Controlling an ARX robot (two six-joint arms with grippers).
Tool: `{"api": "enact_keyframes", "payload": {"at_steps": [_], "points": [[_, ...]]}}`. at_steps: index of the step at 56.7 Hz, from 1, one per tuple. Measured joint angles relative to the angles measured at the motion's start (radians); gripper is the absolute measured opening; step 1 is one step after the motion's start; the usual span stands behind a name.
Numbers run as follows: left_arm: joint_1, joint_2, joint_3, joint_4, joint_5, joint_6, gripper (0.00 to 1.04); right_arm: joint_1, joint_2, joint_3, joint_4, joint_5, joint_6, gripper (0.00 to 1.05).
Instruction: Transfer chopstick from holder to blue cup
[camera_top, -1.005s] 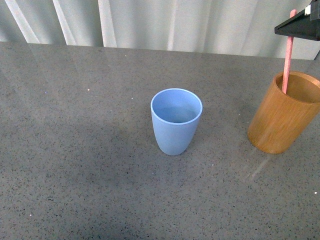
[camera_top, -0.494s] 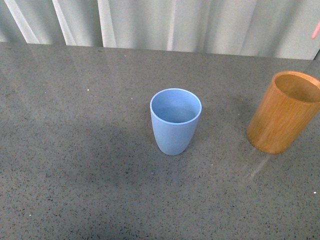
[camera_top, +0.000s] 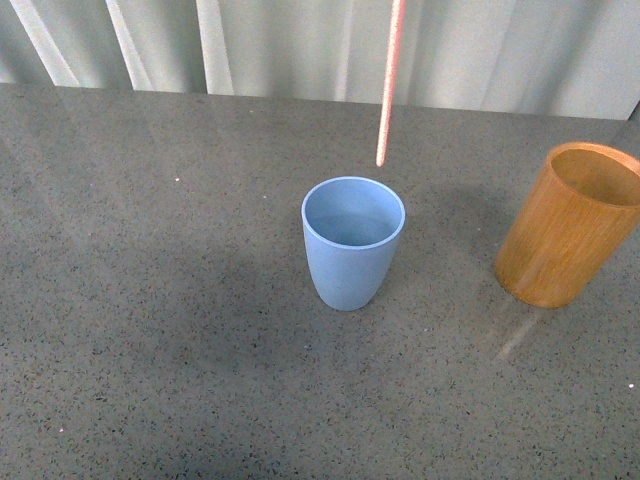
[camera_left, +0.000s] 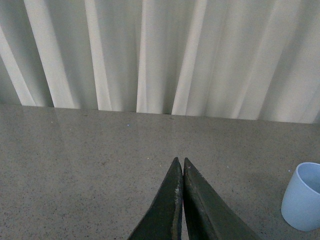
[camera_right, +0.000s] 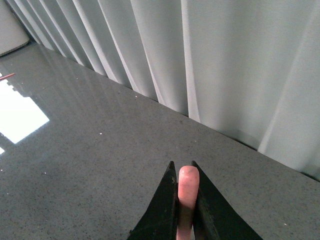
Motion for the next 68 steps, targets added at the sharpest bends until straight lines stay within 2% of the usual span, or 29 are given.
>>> {"api": "enact_keyframes", "payload": {"at_steps": [24,47,54,60,61,63,64,68], "points": [[0.000,0.000,0.000,0.000,0.000,0.000,0.04,0.091,0.071,0.010,0.019,0.044,0.011,0.03],[0.000,0.000,0.000,0.000,0.000,0.000,0.04,0.074,0.074,-0.027,0.009,0.053,0.008,0.03],[0.000,0.000,0.000,0.000,0.000,0.000,0.04,0.067,0.074,-0.048,-0.001,0.080,-0.013,0.28],[0.000,0.000,0.000,0.000,0.000,0.000,0.04,0.063,0.074,-0.060,0.009,0.090,-0.013,0.46],[0.000,0.000,0.000,0.000,0.000,0.000,0.04,0.065,0.074,-0.064,0.024,0.114,-0.014,0.46],[0.000,0.000,0.000,0.000,0.000,0.000,0.04,0.078,0.069,-0.118,0.169,0.292,-0.032,0.41],[0.000,0.000,0.000,0.000,0.000,0.000,0.04,0.078,0.068,-0.135,0.211,0.342,-0.036,0.39],[0.000,0.000,0.000,0.000,-0.001,0.000,0.04,0.066,0.017,-0.313,0.506,0.674,-0.056,0.23]]}}
